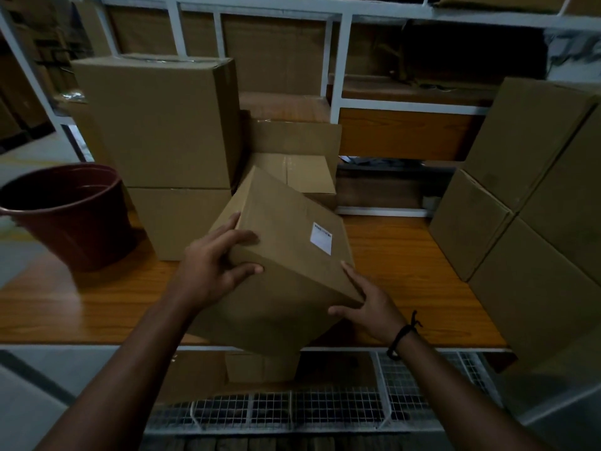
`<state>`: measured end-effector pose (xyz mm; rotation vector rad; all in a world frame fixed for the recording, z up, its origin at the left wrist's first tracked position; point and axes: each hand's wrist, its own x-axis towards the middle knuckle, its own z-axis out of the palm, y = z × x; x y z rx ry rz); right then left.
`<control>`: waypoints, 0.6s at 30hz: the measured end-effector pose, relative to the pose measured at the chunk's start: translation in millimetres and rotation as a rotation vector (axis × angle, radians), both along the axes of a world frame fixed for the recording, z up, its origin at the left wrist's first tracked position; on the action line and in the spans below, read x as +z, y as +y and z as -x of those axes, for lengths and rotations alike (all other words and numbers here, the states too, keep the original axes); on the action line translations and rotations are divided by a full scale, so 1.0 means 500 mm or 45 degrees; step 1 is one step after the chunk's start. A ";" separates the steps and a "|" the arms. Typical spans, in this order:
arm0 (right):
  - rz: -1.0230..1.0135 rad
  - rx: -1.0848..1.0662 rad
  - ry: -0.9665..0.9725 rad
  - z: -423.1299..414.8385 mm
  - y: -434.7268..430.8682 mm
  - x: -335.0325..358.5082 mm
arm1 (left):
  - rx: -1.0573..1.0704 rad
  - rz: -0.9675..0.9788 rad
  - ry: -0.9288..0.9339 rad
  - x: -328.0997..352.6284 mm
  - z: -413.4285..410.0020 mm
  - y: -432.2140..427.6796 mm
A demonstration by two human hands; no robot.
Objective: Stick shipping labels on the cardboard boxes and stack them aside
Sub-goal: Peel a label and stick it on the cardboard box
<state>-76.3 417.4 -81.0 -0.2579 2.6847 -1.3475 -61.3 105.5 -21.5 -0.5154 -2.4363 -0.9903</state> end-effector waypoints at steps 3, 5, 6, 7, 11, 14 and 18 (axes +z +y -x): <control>0.002 -0.001 0.100 0.006 -0.026 0.009 | 0.038 -0.240 -0.026 -0.023 -0.012 -0.029; -0.040 -0.003 0.201 0.008 -0.043 0.024 | 0.062 -0.422 -0.090 -0.048 -0.024 -0.044; -0.066 0.002 0.245 0.007 -0.050 0.033 | 0.073 -0.498 -0.114 -0.065 -0.029 -0.051; -0.086 0.003 0.283 0.007 -0.055 0.039 | 0.087 -0.561 -0.137 -0.082 -0.033 -0.056; -0.208 0.019 0.291 -0.001 -0.067 0.043 | 0.119 -0.701 -0.234 -0.146 -0.038 -0.073; -0.291 0.024 0.262 -0.007 -0.073 0.032 | 0.079 -0.697 -0.267 -0.167 -0.034 -0.087; -0.193 -0.017 0.203 0.001 -0.078 0.029 | 0.017 -0.670 -0.312 -0.160 -0.027 -0.112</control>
